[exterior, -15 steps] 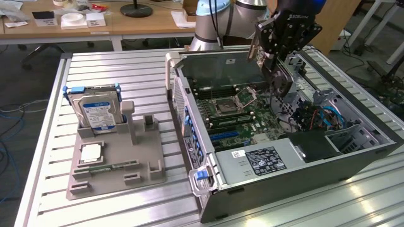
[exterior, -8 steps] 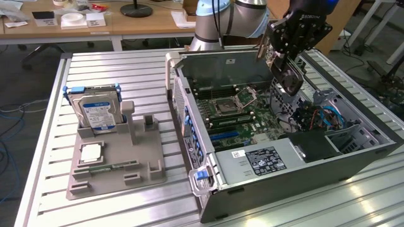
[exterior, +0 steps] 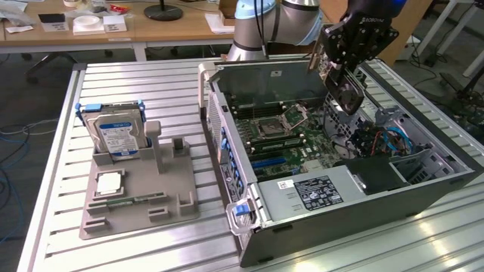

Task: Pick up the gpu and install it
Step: 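Pick up the gpu and move the gpu toward the slot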

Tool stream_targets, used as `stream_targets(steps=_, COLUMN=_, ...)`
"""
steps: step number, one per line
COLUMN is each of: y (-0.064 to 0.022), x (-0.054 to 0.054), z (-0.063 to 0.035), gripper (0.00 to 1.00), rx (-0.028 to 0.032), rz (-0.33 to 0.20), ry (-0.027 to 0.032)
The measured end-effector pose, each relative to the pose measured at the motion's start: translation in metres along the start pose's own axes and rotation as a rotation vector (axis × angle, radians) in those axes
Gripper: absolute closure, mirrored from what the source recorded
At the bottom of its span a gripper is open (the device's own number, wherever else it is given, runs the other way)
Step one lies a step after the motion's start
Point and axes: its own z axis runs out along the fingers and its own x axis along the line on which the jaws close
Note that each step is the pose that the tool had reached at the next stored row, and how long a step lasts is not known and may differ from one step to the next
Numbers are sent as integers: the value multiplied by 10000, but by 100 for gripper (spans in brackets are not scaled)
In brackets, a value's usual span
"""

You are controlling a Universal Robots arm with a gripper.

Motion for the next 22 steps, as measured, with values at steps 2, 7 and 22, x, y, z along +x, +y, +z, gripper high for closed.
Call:
stream_targets(steps=2, y=1, x=-26, z=1, gripper=73, rx=0, rz=2, ry=1)
stream_targets(steps=7, y=3, x=-99, z=3, gripper=73, rx=1, rz=0, ry=0)
stream_targets(steps=22, y=5, x=-170, z=6, gripper=73, rx=0, rz=0, ry=0)
